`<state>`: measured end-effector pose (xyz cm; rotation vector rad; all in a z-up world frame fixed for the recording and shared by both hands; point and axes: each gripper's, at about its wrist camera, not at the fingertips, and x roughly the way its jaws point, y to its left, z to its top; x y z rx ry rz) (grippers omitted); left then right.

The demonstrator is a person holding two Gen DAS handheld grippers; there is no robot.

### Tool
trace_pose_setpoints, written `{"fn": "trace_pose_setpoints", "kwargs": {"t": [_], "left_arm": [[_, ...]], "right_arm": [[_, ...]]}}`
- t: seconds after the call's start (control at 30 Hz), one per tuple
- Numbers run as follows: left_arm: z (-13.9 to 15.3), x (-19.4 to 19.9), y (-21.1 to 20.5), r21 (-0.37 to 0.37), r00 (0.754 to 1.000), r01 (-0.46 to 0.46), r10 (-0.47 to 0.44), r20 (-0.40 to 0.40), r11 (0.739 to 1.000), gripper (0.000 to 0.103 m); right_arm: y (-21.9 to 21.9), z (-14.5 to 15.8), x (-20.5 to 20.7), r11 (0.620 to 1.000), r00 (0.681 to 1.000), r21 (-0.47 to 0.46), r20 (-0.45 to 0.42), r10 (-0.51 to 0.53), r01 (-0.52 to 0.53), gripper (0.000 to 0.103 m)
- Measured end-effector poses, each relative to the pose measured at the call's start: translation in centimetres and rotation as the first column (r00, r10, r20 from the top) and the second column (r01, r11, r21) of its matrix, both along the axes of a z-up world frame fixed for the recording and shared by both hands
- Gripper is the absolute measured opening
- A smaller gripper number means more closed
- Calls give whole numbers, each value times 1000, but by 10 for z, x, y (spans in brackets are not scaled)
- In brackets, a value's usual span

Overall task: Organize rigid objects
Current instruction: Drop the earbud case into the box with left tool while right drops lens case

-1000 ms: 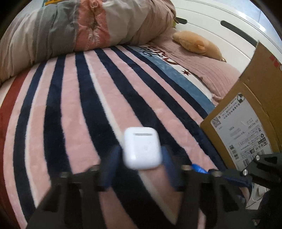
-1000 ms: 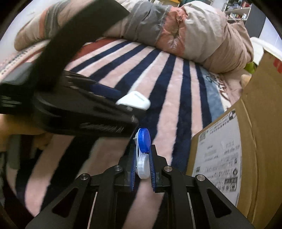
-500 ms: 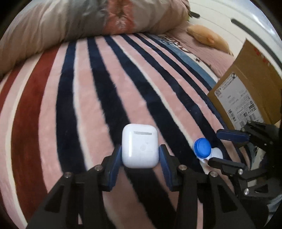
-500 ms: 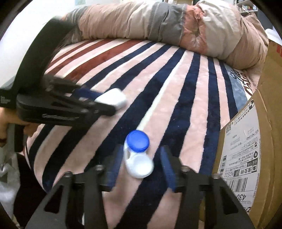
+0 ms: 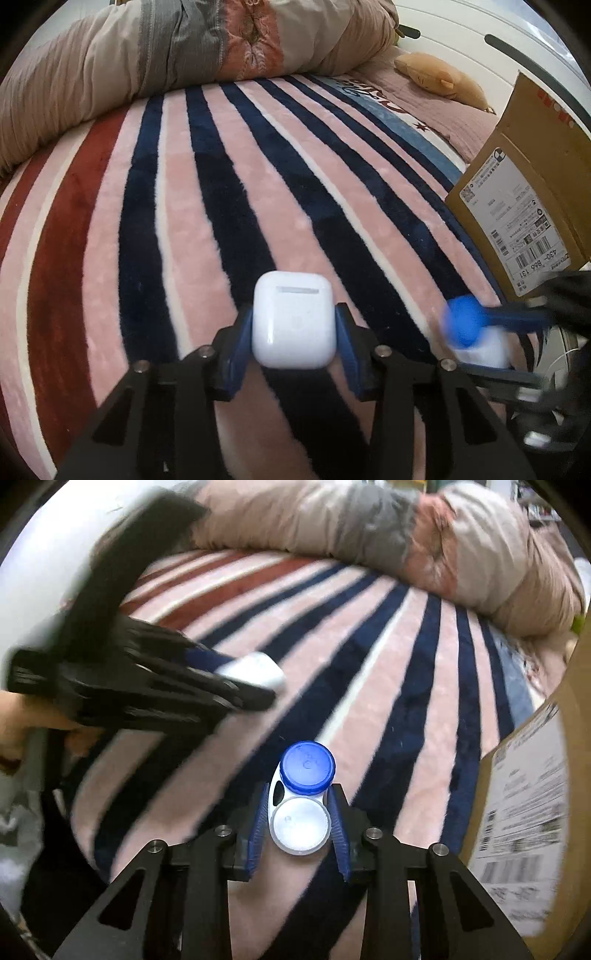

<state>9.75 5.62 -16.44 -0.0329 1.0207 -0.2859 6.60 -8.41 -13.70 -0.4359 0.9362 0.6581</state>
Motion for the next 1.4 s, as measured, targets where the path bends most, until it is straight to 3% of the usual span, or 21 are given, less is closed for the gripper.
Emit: {"fn": "trace_pose_setpoints", "kwargs": {"t": [0.1,0.2,0.27,0.33,0.4,0.47,0.53,0.6,0.77,0.87,0.97,1.13,1.23,1.27,1.4], "left_arm": [[0,0,0,8,1000,3,-3,1,1000,40],[1,-1,-1,16,1000,3,-3,1,1000,40],[2,-1,-1,18,1000,0,0,2,1000,40],[6,-3,-1,32,1000,-2,1,11,999,40],[16,-6,-3,53,999,-3,0,48,999,40],[35,-9,-6,27,997,-9,7,79,1000,40],[65,-14,-18,-30,992,26,-22,127,999,40],[94,-20,-37,-33,982,71,-64,176,997,40],[167,-22,-97,-39,945,199,-181,274,979,40],[194,-13,-142,-31,922,291,-271,276,956,40],[199,1,-188,15,910,352,-346,229,936,40],[180,17,-228,40,921,366,-368,127,930,40],[174,20,-233,63,926,354,-359,118,933,52],[174,17,-235,68,927,347,-353,126,935,61],[184,7,-218,36,934,306,-308,180,951,82]], "right_arm": [[-4,62,-23,995,995,97,102,15,-25,27],[-28,130,-37,982,977,189,209,-40,-1,27],[-58,164,-39,975,953,211,273,-131,74,28],[-89,177,-36,965,928,203,301,-221,164,28],[-117,171,-24,955,918,164,275,-285,248,28],[-143,150,-5,938,923,135,176,-341,320,28],[-157,123,9,932,932,119,77,-354,344,28],[-162,107,14,940,942,90,22,-334,330,28],[-174,94,9,950,953,81,4,-302,301,29],[-186,100,5,943,951,132,9,-310,306,40],[-198,101,0,937,950,169,23,-313,305,46],[-209,101,-3,931,946,190,32,-322,311,46],[-213,102,-6,931,946,195,39,-321,307,48],[-213,102,-6,933,948,195,41,-317,303,51],[-212,105,-6,935,949,198,56,-311,294,55]]}}
